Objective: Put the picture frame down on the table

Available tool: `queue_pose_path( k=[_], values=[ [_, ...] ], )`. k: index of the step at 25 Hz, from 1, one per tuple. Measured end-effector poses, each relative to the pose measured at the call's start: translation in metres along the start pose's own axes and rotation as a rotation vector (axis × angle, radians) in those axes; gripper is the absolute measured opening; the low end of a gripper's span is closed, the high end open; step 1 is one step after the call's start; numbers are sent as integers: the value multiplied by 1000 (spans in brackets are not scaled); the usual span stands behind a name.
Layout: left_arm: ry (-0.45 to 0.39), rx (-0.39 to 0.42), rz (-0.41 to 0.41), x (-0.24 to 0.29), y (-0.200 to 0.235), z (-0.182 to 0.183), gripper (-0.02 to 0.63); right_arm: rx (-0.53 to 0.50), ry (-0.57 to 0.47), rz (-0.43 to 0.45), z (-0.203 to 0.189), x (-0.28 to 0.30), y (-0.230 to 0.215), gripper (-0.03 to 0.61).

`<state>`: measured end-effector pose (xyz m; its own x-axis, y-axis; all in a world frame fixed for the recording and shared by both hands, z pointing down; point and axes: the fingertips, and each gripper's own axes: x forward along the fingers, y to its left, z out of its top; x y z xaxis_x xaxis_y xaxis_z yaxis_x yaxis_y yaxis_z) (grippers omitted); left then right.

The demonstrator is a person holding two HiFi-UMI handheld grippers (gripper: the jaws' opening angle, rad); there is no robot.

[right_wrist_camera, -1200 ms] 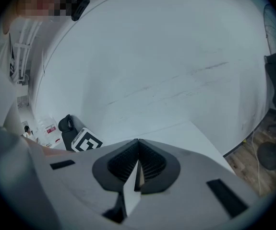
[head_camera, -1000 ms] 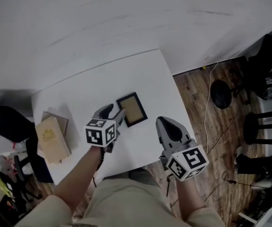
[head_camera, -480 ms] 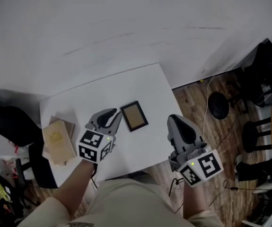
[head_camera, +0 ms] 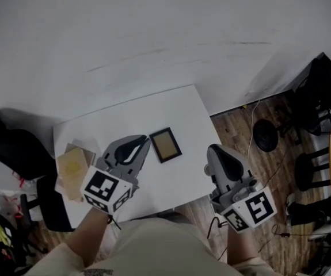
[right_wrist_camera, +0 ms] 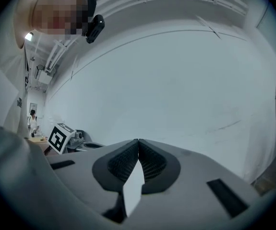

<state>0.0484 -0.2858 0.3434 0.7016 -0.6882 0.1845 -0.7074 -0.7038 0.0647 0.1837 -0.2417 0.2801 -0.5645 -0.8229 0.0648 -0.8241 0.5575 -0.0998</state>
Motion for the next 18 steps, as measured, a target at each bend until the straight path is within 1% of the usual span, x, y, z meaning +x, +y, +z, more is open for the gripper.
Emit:
queue_pose_path(
  k=[2,10,15,18],
  values=[
    [-10,11,-7,-5,-3,3,41,-3,7,6,-2,-2,4,24],
    [5,45,-27,-22,-13,-6,32,-2,78,19,-27,-10,18,24],
    [52,25,-19,-27,-16,-32,26,-2,126,14,-49,-12,18,24],
    [89,6,-12,-28,-14,-52,23,13,178,15,-73,-9,15,24]
  ],
)
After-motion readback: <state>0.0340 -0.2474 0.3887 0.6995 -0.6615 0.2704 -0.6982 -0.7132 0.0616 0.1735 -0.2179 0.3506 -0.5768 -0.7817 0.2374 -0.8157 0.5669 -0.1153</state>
